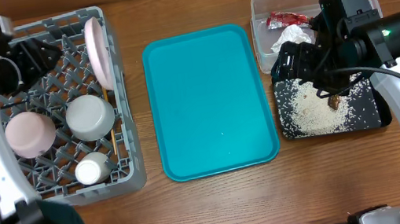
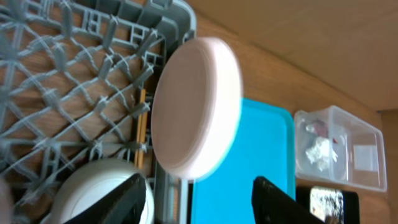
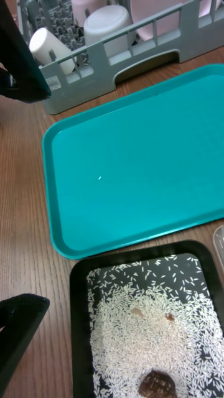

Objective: Sort waste into correct bins and load items into the dishwasher

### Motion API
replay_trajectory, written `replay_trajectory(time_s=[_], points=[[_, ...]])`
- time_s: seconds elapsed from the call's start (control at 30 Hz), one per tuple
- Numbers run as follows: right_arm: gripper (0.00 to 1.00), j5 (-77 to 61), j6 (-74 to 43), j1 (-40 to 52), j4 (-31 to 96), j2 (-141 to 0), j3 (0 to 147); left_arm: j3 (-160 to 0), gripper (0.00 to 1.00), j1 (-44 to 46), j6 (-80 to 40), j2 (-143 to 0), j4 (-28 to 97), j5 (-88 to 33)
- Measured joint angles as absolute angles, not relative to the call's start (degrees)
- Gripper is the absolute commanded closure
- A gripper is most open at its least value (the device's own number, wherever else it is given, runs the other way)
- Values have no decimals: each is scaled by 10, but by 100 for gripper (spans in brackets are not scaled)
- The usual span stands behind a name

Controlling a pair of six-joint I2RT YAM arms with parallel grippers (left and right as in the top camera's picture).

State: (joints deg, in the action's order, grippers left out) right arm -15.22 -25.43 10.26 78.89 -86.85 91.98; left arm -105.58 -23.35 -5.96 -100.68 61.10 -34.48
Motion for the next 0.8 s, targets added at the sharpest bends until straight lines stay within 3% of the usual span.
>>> replay_trajectory(time_s=[0.27, 0.5, 0.6, 0.8], points=[[0, -152, -254, 103, 789, -868, 920, -1086, 41, -226, -40, -836, 734, -294], [0, -152, -255, 103, 786, -868, 920, -1088, 49, -218, -39, -752, 863, -225], [0, -152, -254, 103, 786, -868, 920, -1088, 54, -193, -38, -744, 897, -200], [0, -152, -254, 103, 788, -868, 920, -1047, 53, -78, -71, -744, 910, -121]])
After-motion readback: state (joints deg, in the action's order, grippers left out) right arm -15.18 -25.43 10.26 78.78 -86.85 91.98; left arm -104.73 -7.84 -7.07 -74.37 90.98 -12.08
